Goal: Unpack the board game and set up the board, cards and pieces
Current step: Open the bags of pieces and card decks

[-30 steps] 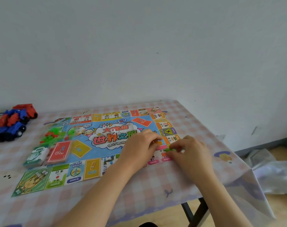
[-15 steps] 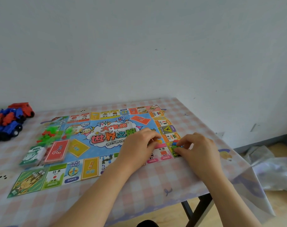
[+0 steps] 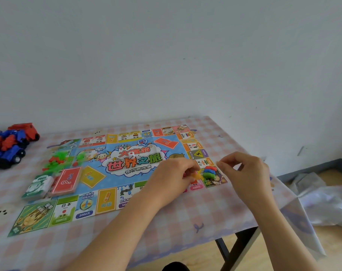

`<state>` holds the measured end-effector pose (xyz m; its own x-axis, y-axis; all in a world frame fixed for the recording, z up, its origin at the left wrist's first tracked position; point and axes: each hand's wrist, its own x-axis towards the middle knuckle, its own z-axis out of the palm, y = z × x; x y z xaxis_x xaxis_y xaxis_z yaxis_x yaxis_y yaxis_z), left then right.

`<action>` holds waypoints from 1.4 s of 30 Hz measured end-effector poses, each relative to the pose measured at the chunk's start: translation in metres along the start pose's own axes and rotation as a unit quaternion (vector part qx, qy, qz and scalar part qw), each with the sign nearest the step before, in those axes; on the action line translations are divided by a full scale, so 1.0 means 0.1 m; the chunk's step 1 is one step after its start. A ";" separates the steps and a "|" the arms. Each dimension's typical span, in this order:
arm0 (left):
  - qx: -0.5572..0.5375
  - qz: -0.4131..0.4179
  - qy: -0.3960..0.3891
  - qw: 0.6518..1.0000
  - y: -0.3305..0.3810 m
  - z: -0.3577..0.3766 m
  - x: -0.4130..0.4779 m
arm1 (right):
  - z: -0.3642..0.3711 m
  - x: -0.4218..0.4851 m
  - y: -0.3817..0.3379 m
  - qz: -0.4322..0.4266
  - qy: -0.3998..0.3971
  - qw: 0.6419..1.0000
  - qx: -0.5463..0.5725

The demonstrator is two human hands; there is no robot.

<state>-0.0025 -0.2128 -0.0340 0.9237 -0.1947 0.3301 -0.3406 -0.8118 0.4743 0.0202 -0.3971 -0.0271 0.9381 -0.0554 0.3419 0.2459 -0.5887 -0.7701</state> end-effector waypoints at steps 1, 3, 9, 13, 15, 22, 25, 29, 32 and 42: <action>0.000 0.000 0.000 1.000 0.00 0.00 0.00 | 0.00 0.00 0.02 0.003 0.001 1.000 -0.001; 0.005 0.000 0.002 1.000 0.01 0.00 0.01 | 0.01 0.01 0.05 0.010 -0.002 1.000 -0.013; 0.002 0.010 -0.006 1.000 0.08 0.05 0.02 | 0.09 0.07 0.16 0.025 -0.047 0.994 -0.094; 0.002 0.019 0.001 1.000 0.14 0.06 0.04 | 0.10 0.08 0.14 0.026 -0.052 0.994 -0.095; -0.003 0.016 0.008 1.000 0.16 0.07 0.05 | 0.11 0.08 0.13 0.015 -0.060 0.993 -0.104; -0.016 0.005 0.016 1.000 0.18 0.10 0.09 | 0.15 0.13 0.12 0.006 -0.085 0.991 -0.103; -0.024 -0.004 0.025 0.999 0.18 0.11 0.10 | 0.16 0.15 0.13 0.008 -0.092 0.991 -0.096; -0.038 -0.012 0.023 0.999 0.19 0.11 0.11 | 0.16 0.17 0.14 0.000 -0.099 0.991 -0.089; -0.046 -0.013 0.022 0.999 0.20 0.11 0.11 | 0.15 0.18 0.13 -0.009 -0.101 0.991 -0.086; -0.077 -0.041 0.043 0.995 0.15 0.12 0.10 | 0.16 0.18 0.12 -0.016 -0.104 0.992 -0.072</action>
<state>0.0042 -0.2338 -0.0336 0.9337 -0.0779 0.3495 -0.2930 -0.7275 0.6204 0.0435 -0.3927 -0.0388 0.9639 0.1244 0.2354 0.2538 -0.6973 -0.6704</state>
